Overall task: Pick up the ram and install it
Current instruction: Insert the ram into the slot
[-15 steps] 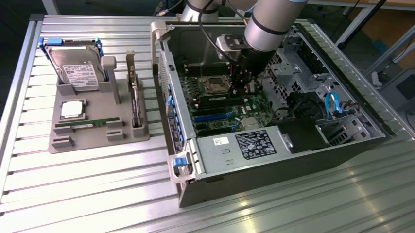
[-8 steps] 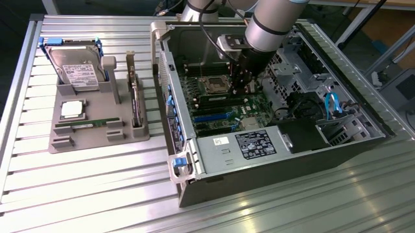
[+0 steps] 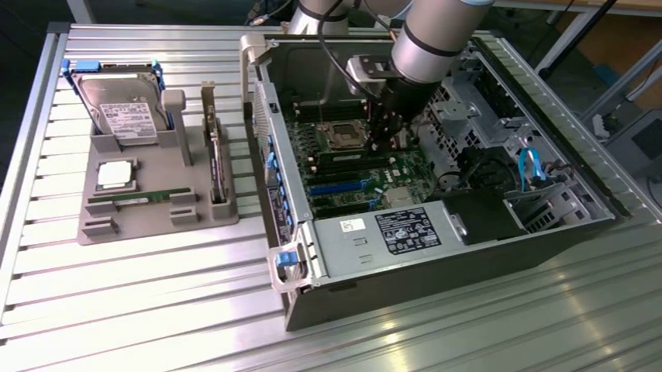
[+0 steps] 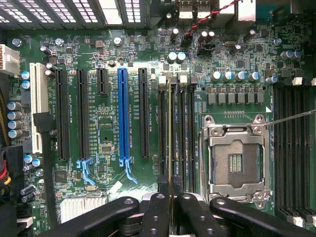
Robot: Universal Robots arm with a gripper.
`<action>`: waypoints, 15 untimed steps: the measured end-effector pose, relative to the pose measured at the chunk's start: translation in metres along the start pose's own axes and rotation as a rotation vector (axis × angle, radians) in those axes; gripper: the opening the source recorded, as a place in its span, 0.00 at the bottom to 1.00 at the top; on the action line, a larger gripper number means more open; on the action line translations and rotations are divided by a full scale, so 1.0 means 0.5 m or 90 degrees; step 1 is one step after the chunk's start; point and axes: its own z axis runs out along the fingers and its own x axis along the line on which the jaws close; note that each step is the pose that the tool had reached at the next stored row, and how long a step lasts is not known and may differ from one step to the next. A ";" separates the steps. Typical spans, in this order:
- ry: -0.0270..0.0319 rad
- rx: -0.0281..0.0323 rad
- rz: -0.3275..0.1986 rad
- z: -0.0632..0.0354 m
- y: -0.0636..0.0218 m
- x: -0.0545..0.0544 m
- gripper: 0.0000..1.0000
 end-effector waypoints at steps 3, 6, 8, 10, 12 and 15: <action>0.0000 0.0001 0.001 0.000 -0.001 0.001 0.12; 0.0000 0.0001 0.002 0.000 -0.002 0.003 0.12; 0.0000 0.0001 0.002 0.000 -0.002 0.007 0.12; 0.0000 0.0001 0.002 0.000 -0.002 0.008 0.12; -0.0001 0.0001 0.002 0.000 -0.002 0.008 0.12; -0.0001 0.0001 0.002 0.000 -0.002 0.009 0.12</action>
